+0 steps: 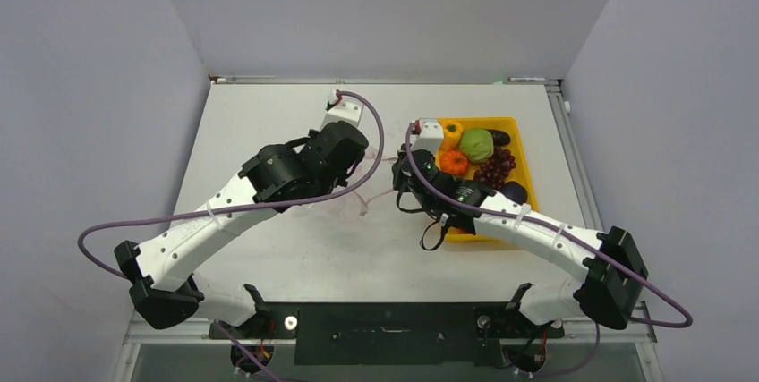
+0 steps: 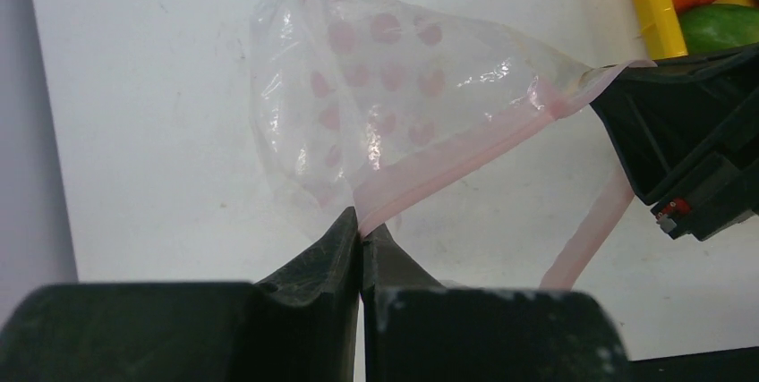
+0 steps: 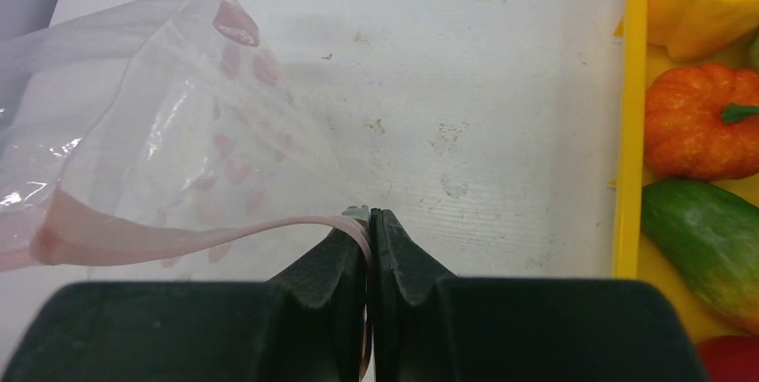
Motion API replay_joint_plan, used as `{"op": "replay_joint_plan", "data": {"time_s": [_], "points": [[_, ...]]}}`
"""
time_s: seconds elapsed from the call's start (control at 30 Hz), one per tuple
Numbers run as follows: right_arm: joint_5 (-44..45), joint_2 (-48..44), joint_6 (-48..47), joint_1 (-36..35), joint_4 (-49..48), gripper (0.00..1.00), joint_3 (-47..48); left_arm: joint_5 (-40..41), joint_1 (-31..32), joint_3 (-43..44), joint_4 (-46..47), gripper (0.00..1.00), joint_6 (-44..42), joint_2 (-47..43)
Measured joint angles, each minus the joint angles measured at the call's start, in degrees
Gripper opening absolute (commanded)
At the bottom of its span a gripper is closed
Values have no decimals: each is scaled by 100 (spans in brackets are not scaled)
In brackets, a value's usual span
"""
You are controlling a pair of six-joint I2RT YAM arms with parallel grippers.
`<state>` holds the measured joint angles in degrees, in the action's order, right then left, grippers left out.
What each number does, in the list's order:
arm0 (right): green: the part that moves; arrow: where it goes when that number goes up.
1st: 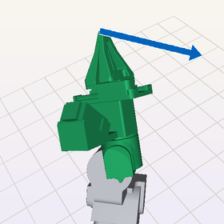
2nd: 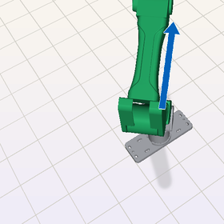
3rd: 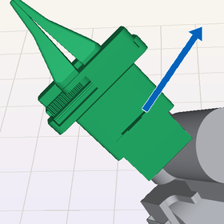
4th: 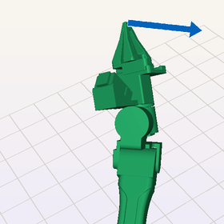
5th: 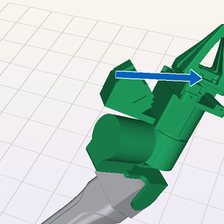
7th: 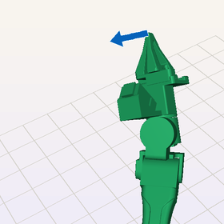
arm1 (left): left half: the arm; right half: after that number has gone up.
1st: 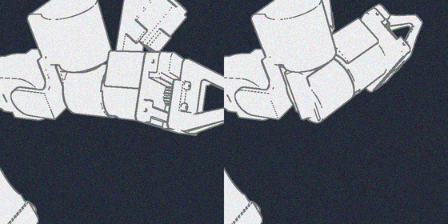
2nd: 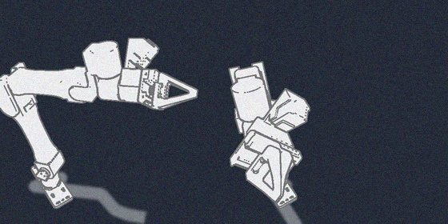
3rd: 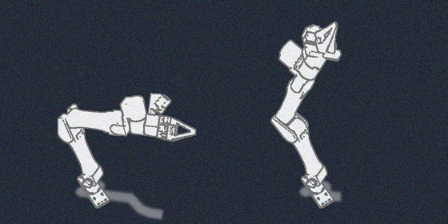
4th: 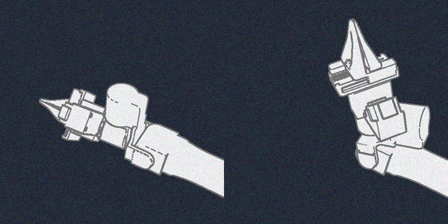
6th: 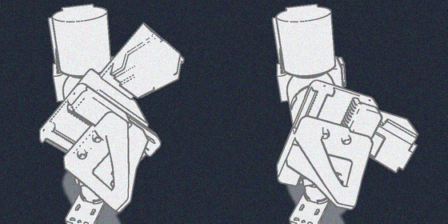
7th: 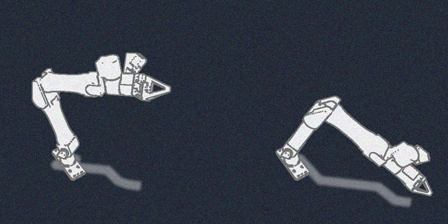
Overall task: Place the food in the zip-top bag and seal the zipper
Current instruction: Open the zipper of the food storage bag.
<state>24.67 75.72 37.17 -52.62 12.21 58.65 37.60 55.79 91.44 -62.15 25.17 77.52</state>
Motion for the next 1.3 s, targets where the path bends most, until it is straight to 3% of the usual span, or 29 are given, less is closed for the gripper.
{"op": "replay_joint_plan", "data": {"time_s": [0.47,0.83,1.03,1.3], "points": [[-1556,1178,4,575,-1058,5,0,817,70,74,-527,0,-334,415],[-2267,1891,-267,848,-1215,6,240,264,-734,-680,22,0,-542,437],[-2623,2024,-516,1058,-1204,17,339,-219,-1196,-949,455,0,-706,437],[-2887,2037,-787,1141,-1003,44,367,-697,-1475,-1143,872,0,-874,435]]}}
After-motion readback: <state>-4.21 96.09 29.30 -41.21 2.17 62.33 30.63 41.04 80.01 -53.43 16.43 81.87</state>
